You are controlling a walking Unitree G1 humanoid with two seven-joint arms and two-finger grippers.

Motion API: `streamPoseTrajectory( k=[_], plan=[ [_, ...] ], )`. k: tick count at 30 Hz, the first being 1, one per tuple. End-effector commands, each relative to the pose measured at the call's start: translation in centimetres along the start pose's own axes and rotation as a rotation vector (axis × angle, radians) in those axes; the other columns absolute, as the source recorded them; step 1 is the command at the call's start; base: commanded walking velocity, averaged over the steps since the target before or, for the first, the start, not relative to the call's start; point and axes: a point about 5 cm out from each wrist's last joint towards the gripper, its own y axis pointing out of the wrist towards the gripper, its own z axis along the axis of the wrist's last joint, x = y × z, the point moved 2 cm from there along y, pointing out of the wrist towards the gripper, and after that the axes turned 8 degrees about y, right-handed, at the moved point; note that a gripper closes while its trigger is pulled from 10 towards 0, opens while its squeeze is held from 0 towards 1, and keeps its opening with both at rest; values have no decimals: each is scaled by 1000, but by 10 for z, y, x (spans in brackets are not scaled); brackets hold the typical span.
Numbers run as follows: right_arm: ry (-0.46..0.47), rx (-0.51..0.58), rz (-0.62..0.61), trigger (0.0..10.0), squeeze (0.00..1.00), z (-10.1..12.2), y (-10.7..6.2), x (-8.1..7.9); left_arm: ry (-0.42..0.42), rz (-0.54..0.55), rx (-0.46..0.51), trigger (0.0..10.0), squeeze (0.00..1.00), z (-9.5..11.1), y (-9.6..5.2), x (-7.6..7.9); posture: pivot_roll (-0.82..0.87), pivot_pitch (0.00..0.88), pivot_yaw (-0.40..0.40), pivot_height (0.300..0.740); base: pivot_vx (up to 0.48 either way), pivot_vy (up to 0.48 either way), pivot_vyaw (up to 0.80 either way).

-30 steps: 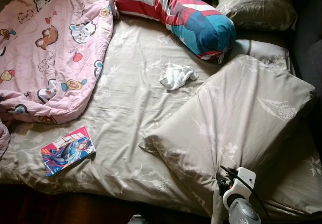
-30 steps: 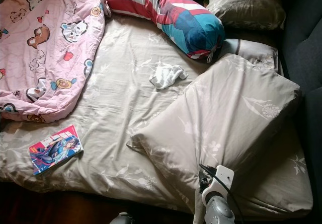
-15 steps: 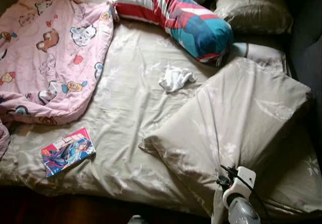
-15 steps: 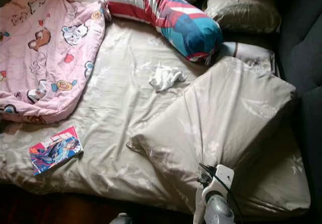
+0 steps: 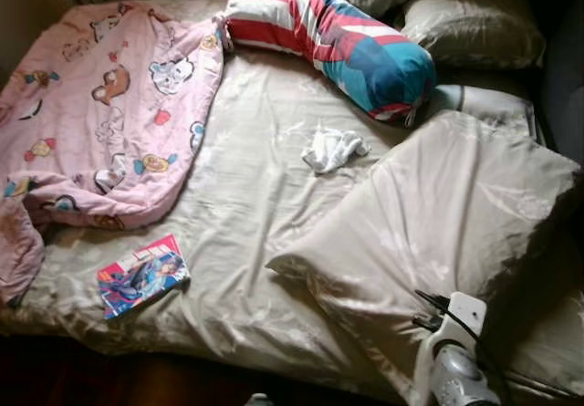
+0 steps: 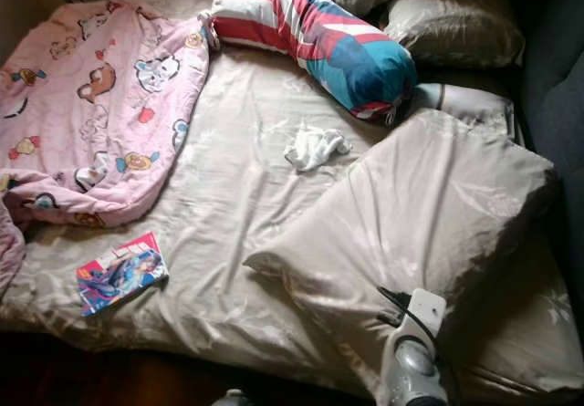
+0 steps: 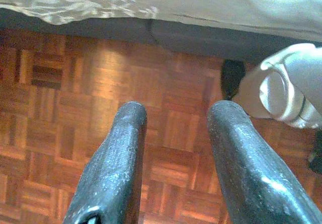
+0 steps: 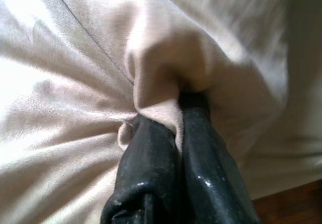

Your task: Clean up the room

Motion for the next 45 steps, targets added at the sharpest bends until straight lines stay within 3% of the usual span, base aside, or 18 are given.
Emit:
streamPoseTrajectory(
  k=[1, 9, 16, 20, 23, 24, 26, 27, 29, 34, 35, 37, 45],
  plan=[
    [10, 93, -145, 0, 0, 26, 6, 35, 0, 0, -91, 10000, 0, -22, -10, -1, 47, 283, 91, 740, 0, 0, 0],
    [15, 314, -366, 0, 0, 98, 7, 85, 5, -2, -97, 10000, 0, -17, -5, -1, 5, 267, 101, 740, 0, 0, 0],
    [10, 532, -641, 0, 0, 171, -14, 148, 11, -11, -101, 10000, 0, -15, -3, 0, -26, 268, 106, 740, 0, 0, 0],
    [26, 557, -719, 0, 0, 187, -22, 172, 13, -15, -103, 10000, 0, -14, -3, 0, -36, 269, 103, 740, 0, 0, 0],
    [31, 528, -715, 0, 0, 186, -22, 178, 13, -17, -105, 10000, 0, -14, -3, 0, -35, 271, 102, 740, 0, 0, 0],
    [46, 498, -691, 3020, 0, 181, -18, 175, 13, -18, -106, 10000, 0, -14, -3, 0, -37, 271, 102, 740, 0, 0, 0],
    [64, 467, -667, 3020, 0, 175, -15, 172, 13, -19, -107, 10000, 0, -14, -3, 0, -36, 271, 102, 740, 0, 0, 0],
    [60, 453, -646, 10000, 0, 170, -13, 167, 14, -21, -108, 10000, 0, -14, -2, 1, -34, 271, 103, 740, 0, 0, 0],
    [100, 387, -597, 10000, 0, 145, -5, 151, 15, -24, -110, 10000, 0, -14, -2, 2, -22, 270, 106, 740, 0, 0, 0],
    [101, 353, -575, 10000, 0, 129, -2, 141, 15, -25, -108, 10000, 0, -13, -1, 2, -15, 268, 107, 740, 0, 0, 0],
    [103, 350, -570, 10000, 98, 126, -2, 139, 15, -25, -108, 10000, 0, -13, -1, 2, -15, 268, 107, 740, 0, 0, 0],
    [111, 352, -563, 10000, 1000, 124, -2, 135, 16, -23, -108, 10000, 0, -13, -1, 2, -17, 266, 105, 740, 0, 0, 0],
    [115, 414, -543, 10000, 1000, 135, -3, 130, 11, -24, -108, 10000, 0, -12, 0, 3, -16, 258, 101, 740, 0, 0, 0]
  ],
)
